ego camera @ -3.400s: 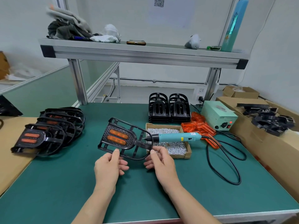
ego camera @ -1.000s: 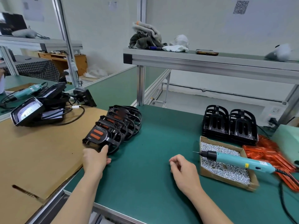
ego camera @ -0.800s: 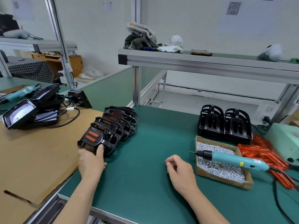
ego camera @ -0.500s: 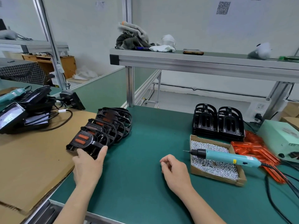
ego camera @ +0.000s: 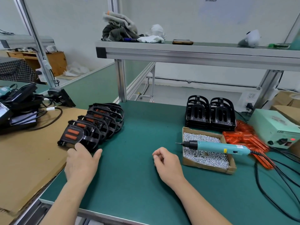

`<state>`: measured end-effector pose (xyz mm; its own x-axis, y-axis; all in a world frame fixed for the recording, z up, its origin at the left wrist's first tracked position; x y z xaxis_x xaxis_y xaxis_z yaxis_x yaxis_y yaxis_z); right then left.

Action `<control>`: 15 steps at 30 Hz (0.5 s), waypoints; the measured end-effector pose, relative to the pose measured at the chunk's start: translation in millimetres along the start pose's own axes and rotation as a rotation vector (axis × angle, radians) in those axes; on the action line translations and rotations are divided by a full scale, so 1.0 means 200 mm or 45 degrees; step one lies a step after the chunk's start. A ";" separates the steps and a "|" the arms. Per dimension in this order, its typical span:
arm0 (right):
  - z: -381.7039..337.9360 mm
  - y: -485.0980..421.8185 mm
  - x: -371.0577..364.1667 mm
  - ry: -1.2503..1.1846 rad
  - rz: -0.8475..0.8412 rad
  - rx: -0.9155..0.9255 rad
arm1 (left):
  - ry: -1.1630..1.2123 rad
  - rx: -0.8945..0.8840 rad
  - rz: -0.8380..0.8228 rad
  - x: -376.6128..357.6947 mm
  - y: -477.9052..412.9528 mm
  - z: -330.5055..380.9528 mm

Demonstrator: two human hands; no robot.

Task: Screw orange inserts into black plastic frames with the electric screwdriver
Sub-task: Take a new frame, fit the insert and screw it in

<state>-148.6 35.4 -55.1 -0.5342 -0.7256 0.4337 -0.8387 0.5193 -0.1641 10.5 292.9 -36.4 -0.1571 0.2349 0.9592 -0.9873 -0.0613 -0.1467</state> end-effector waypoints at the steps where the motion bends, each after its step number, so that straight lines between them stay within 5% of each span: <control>1: 0.00 0.00 0.00 -0.002 0.002 0.004 | -0.009 -0.021 0.000 0.00 0.00 0.00; 15: -0.01 0.01 0.01 -0.056 -0.008 -0.032 | -0.223 -0.067 0.030 0.06 0.01 -0.03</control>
<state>-151.4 36.2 -52.5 -0.5335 -0.7478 0.3951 -0.8394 0.5255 -0.1387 7.3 301.6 -26.7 -0.1783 0.0613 0.9821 -0.9840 -0.0128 -0.1778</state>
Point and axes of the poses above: each hand's wrist, its own y-axis away from the middle knuckle, its own x-axis out of the back of the hand, z = x × y, the point moved 5 cm from there along -y, towards the middle knuckle, and after that the axes turned 11 degrees about -y, right-handed, at the moved point
